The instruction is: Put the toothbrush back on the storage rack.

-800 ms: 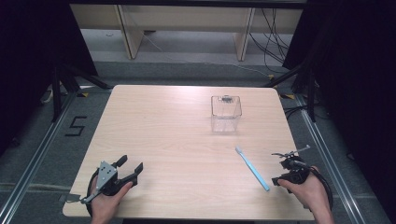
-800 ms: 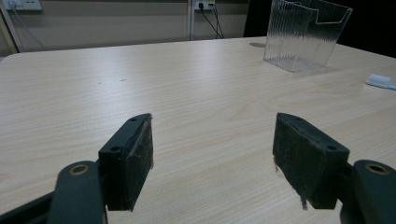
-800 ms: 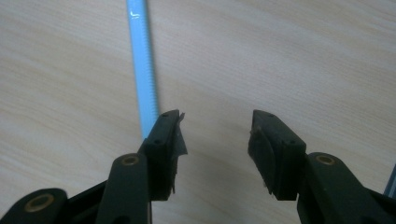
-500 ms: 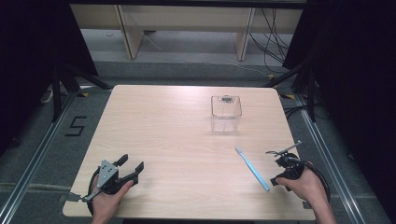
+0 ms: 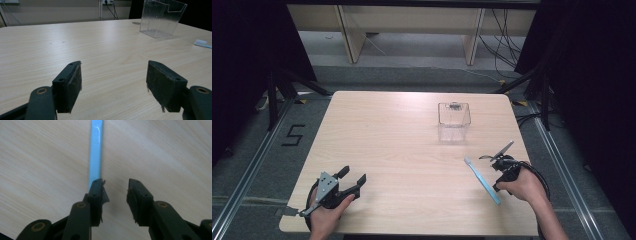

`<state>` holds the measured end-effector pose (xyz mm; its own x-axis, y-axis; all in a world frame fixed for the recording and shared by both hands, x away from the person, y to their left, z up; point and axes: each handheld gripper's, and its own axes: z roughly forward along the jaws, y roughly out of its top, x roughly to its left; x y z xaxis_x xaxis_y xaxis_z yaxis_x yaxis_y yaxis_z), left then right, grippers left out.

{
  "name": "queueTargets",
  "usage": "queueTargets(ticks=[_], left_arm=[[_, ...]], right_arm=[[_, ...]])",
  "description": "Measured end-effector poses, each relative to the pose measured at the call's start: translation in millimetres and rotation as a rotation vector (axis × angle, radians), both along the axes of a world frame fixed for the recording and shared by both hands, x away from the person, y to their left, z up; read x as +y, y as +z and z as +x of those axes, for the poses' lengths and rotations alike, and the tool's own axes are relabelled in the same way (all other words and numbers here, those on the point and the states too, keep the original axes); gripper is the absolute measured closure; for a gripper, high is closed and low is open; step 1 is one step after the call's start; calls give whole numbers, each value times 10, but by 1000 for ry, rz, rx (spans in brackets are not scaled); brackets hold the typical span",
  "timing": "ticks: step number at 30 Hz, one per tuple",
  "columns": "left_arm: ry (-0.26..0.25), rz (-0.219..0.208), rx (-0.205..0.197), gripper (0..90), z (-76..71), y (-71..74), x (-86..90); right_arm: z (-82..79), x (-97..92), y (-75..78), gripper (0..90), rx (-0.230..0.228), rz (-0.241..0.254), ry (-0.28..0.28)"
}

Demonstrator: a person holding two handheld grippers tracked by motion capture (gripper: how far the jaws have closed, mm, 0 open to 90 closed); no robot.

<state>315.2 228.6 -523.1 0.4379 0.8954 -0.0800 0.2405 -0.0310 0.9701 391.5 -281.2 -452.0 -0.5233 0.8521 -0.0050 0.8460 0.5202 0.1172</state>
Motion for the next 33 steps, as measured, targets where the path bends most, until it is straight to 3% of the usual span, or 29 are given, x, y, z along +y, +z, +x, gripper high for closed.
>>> queueTargets(ticks=[2, 9, 10, 17, 18, 23, 25, 31, 33], left_arm=[[3, 5, 6, 281, -5, 4, 1], [-3, -8, -10, 280, 5, -6, -3], [-4, -8, -8, 280, 5, -5, -1], [-3, -9, -9, 280, 4, -6, -1], [-4, -9, -8, 280, 4, -6, 1], [-4, -9, -8, 280, 5, -5, 1], [-4, -9, -8, 280, 4, -5, 1], [-4, -11, -8, 280, 4, -6, 3], [-3, -11, -8, 280, 4, -6, 3]], right_arm=[[35, 61, 0, 665, 11, -5, -15], [127, 169, -74, 665, 37, -21, 12], [139, 196, -86, 664, 44, -51, 1], [169, 251, -100, 670, 62, -55, 25], [160, 290, -102, 681, 95, -55, -4], [166, 318, -147, 701, 88, -63, 10], [168, 348, -151, 719, 115, -66, -12], [189, 367, -185, 728, 91, -79, -2], [183, 406, -189, 728, 115, -78, -33]])
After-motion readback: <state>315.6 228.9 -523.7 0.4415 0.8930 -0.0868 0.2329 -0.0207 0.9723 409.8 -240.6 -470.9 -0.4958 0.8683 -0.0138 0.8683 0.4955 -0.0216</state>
